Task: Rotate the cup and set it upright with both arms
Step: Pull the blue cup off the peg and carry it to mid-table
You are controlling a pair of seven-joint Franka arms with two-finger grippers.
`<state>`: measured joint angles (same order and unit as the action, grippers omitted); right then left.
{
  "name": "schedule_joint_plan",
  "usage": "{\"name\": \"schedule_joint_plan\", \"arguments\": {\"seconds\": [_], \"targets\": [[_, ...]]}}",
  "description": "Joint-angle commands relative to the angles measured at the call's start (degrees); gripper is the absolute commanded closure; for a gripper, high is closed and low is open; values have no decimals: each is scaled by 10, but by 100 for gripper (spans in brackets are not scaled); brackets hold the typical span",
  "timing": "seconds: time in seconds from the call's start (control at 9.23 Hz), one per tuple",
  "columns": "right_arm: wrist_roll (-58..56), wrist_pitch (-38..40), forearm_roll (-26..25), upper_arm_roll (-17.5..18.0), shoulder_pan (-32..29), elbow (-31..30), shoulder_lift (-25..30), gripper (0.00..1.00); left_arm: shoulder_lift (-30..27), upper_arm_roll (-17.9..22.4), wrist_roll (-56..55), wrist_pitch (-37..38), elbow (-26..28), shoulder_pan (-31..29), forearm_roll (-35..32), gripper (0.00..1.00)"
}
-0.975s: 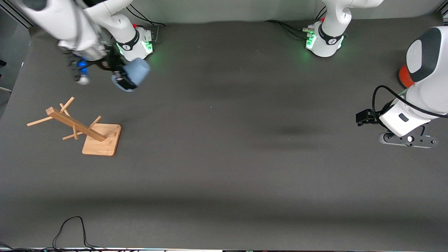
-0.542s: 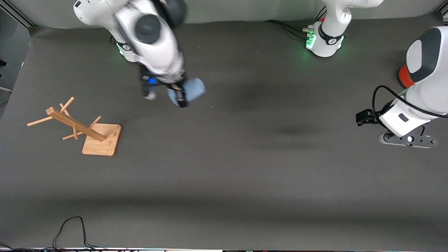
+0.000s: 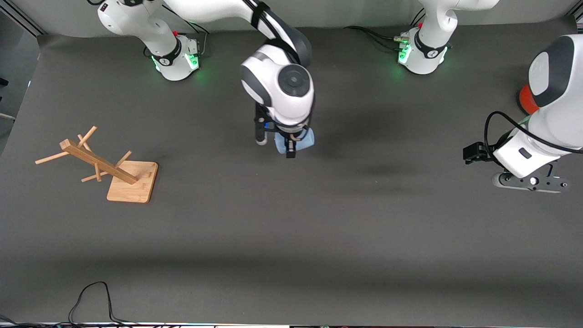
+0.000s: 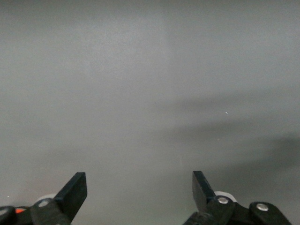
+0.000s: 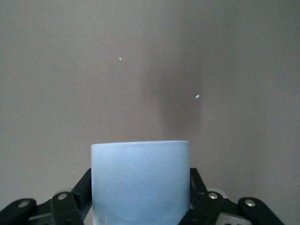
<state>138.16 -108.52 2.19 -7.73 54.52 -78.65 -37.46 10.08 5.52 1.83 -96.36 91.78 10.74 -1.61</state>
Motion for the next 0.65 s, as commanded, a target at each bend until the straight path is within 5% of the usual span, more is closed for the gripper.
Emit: {"name": "schedule_joint_plan", "arguments": {"seconds": [0.0, 0.54], "targets": [[72, -17, -31, -8, 28, 52, -76, 38, 3, 4, 7, 12, -8, 4, 2, 0], [125, -29, -37, -9, 50, 117, -175, 38, 3, 4, 7, 12, -8, 4, 2, 0]]}}
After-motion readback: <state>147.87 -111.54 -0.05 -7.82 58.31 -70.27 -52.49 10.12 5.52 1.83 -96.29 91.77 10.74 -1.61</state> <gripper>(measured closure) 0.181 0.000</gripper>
